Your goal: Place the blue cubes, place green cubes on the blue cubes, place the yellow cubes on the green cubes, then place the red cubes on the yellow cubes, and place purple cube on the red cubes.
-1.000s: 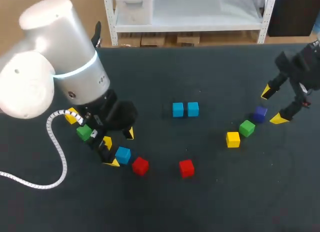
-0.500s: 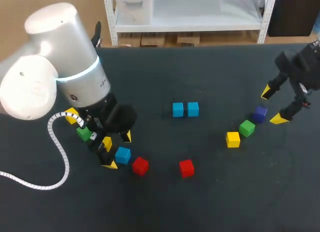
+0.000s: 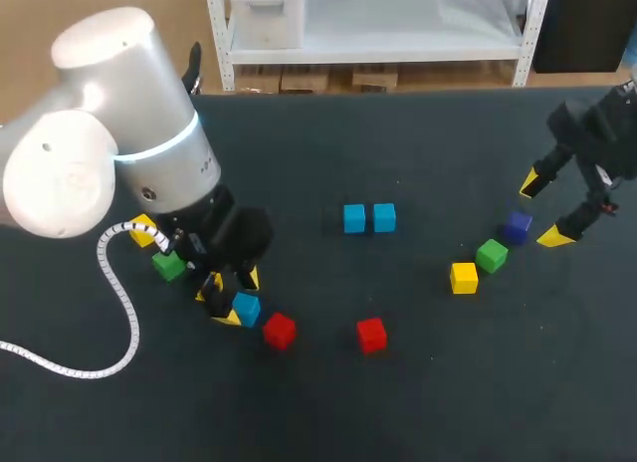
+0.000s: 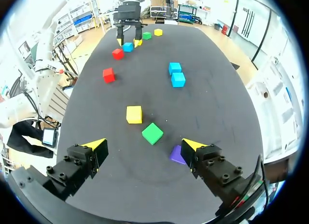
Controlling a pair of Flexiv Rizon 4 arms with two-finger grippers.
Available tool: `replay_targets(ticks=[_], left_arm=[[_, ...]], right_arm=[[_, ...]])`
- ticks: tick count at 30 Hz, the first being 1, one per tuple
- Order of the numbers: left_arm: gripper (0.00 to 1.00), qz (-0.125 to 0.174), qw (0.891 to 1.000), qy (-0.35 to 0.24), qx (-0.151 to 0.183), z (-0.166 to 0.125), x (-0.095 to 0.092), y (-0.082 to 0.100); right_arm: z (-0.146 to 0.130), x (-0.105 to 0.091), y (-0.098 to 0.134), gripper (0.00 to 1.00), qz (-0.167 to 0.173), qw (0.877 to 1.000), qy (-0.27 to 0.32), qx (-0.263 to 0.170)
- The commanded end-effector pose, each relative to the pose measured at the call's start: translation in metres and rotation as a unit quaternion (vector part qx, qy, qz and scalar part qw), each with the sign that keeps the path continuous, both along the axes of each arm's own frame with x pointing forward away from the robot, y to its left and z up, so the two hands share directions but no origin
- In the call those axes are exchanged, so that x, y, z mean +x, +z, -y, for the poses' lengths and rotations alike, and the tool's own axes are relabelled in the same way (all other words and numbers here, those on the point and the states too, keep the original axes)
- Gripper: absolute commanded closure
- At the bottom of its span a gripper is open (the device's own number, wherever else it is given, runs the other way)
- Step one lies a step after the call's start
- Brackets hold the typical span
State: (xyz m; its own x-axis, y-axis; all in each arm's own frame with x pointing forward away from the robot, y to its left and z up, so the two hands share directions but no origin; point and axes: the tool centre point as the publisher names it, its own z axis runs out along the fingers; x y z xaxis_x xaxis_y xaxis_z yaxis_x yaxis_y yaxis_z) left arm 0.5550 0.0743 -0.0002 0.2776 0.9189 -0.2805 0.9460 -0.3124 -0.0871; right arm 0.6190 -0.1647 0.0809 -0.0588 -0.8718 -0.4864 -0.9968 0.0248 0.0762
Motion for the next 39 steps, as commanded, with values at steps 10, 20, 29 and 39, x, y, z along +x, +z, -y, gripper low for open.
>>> replay_targets(ticks=[10,20,29,39], left_arm=[[1.0,0.005,1.0,-0.005,0.0,0.003,0.005,0.0],[1.0,0.048,0.999,0.003,0.001,-0.003,0.035,0.031],[1.0,0.06,0.996,0.061,-0.016,0.002,0.07,0.044],[1.0,0.058,0.995,0.077,-0.015,0.027,0.102,0.037]], right_arm=[[0.0,0.0,-0.001,0.0,0.0,1.0,0.0,0.001],[0.0,0.0,-0.001,0.0,0.0,1.0,0.0,0.001],[0.0,0.0,-0.001,0.0,0.0,1.0,0.0,0.001],[0.0,0.0,-0.001,0.0,0.0,1.0,0.0,0.001]])
